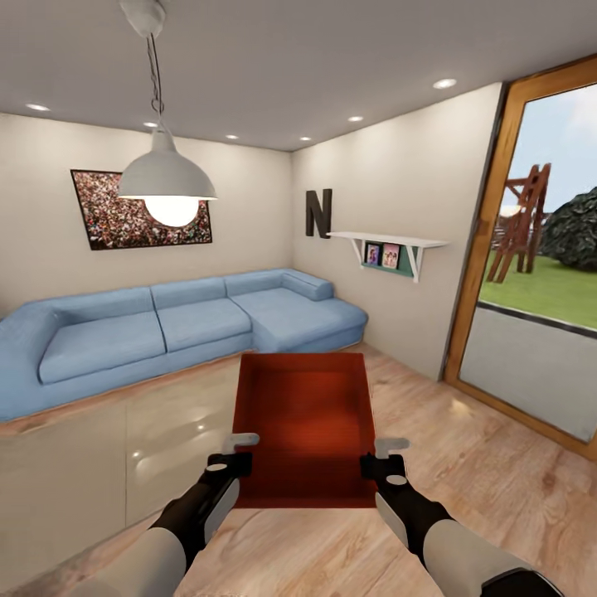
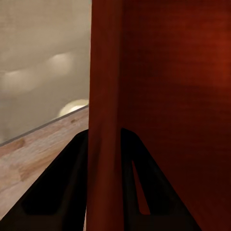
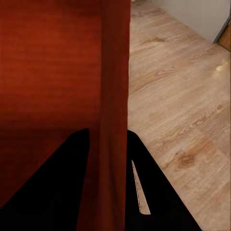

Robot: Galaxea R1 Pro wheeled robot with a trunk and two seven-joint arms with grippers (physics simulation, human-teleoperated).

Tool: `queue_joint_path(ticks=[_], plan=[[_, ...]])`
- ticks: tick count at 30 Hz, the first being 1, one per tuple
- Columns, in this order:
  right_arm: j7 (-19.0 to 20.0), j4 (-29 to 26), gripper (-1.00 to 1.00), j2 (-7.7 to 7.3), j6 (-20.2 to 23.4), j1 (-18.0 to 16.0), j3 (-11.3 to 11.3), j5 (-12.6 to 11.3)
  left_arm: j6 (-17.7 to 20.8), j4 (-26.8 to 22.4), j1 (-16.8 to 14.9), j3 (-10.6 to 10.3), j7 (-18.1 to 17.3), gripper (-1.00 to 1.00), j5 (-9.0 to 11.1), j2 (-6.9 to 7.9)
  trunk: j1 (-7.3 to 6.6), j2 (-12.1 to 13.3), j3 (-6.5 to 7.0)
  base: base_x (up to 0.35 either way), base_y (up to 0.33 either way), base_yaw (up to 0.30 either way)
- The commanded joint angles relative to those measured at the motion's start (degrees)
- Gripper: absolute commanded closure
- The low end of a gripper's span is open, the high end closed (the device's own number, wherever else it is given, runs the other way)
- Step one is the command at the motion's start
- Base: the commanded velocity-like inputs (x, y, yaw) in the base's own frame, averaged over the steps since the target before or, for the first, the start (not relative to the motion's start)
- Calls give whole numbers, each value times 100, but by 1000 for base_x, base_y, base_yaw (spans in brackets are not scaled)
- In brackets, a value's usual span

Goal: Move the two storage containers from the living room to the garage. In the garage, place one container on the floor and stack the other container on top of it (either order is fine).

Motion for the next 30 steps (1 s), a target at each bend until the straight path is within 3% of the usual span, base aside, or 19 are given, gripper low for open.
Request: queue_joint_path(ticks=[1, 30], plan=[[-10, 16, 100, 73, -41, -2, -139, -78, -204, -202, -6, 73, 132, 100, 208, -4, 1, -8, -10, 0, 0, 269], [-10, 16, 100, 93, -41, -2, -139, -78, -212, -211, -6, 66, 132, 100, 206, -13, 1, -8, -10, 0, 0, 270]])
